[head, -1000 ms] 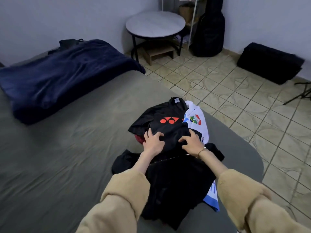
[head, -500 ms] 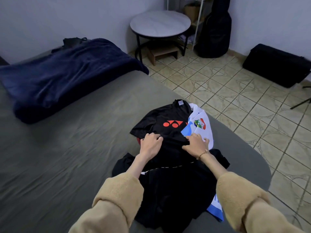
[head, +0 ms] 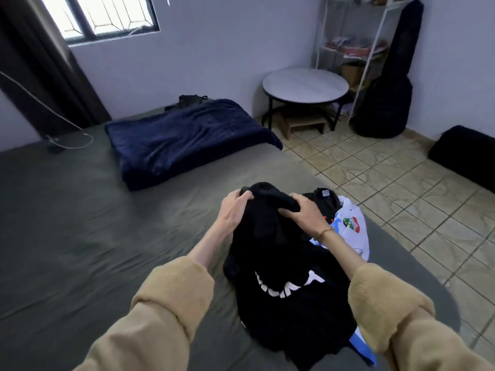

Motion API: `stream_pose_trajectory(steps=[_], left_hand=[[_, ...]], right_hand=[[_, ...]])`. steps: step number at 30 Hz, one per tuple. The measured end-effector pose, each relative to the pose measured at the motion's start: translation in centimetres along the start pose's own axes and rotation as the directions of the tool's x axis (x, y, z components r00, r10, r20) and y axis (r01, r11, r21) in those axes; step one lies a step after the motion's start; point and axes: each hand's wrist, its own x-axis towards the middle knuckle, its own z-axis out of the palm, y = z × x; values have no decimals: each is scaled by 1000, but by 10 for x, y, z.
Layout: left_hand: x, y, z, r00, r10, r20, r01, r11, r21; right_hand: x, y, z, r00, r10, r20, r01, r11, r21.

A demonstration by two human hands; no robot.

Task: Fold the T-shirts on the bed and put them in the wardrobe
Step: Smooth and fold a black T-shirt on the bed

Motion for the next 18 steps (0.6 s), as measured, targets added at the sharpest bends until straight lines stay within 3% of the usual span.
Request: stream_pose_trajectory(steps=[3,6,8,11,14,18], left_hand=[[-14,5,-42,988,70,-140,-74,997,-24],[-28,1,-82,968,94,-232,-102,995,-23],[-36,-3,-111,954,81,-288,-109,991,-83],[-57,-9,-162,959,48,-280,-132,948,-290],[-84,-13,-210,965,34,-258,-133,916,-378],[-115,-23,-258,958,-7,-287,-108,917,-384]], right_hand=[[-7,-41,11,993,-98,-62,98,995,6],[-15,-78,32,990,-138,-24,139,989,59],[-21,-104,46,988,-149,51,139,977,162],[-34,-137,75,945,-134,298,24,938,346],[-54,-157,120,825,-56,562,-93,968,234],[-80,-169,191,798,-54,600,9,997,78]])
